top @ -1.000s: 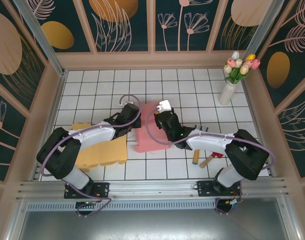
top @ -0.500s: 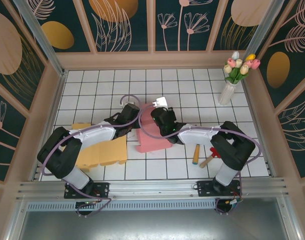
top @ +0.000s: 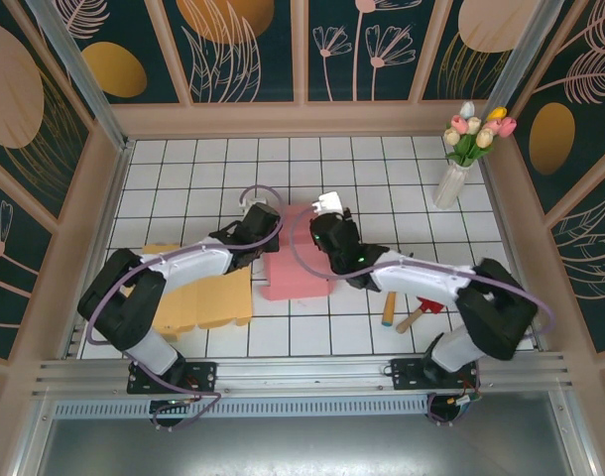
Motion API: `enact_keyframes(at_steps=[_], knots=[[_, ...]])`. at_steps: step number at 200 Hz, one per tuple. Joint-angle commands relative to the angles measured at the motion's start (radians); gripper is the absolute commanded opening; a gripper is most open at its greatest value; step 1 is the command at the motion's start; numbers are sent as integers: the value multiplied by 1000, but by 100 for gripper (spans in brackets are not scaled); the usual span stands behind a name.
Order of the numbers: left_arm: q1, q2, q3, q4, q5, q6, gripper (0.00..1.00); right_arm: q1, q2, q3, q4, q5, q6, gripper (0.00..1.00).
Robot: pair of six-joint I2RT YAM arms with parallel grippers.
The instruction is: Fold the paper box
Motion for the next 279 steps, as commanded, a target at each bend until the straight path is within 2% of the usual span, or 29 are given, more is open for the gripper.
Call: enact_keyframes(at_steps=[1, 18, 39, 67, 88, 117, 138, 154, 180, 192, 206, 248, 279], knots=[[0, -51, 38, -4, -74, 153, 0, -3, -189, -42, -124, 1, 23, 55], [-1, -116, 53, 25, -13, 260, 0, -34, -318, -122, -58, -7, 9, 61], [-4, -175, 165, -68, 115, 354, 0, -101, -453, -237, 46, -82, 12, 63], [-25, -240, 299, -164, 82, 548, 0, -211, -597, -355, 140, -174, 40, 66], [-33, -277, 364, -275, 103, 768, 0, -239, -691, -375, 131, -216, 107, 66], [-60, -349, 380, -392, 159, 1030, 0, -240, -857, -437, 161, -183, 128, 66], [-117, -364, 382, -434, 180, 1208, 0, -242, -942, -479, 183, -143, 145, 66], [-172, -330, 399, -505, 134, 1383, 0, -242, -964, -492, 189, -122, 149, 66], [-240, -213, 418, -577, -63, 1597, 0, -245, -955, -510, 199, -117, 157, 66], [-270, -165, 411, -576, -133, 1699, 0, -249, -952, -521, 206, -112, 156, 66], [-297, -120, 408, -545, -166, 1809, 0, -257, -952, -531, 210, -107, 162, 67], [-370, 82, 420, -521, -174, 1916, 0, -284, -947, -553, 227, -105, 175, 67], [-380, 220, 381, -347, -130, 1922, 0, -295, -947, -555, 220, -97, 197, 67]])
